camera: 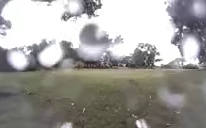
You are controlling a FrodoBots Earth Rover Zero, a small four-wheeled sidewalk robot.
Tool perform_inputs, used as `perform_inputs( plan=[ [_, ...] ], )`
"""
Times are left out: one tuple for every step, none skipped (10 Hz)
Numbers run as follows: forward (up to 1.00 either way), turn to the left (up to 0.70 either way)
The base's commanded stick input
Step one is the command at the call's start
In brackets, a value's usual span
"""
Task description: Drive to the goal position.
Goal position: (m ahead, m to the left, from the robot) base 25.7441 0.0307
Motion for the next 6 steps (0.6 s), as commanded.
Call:
perform_inputs(
  plan=[
    [1.00,0.01],
    [1.00,0.01],
    [1.00,0.01],
    [1.00,0.01],
    [1.00,0.01],
    [1.00,0.01]
  ],
)
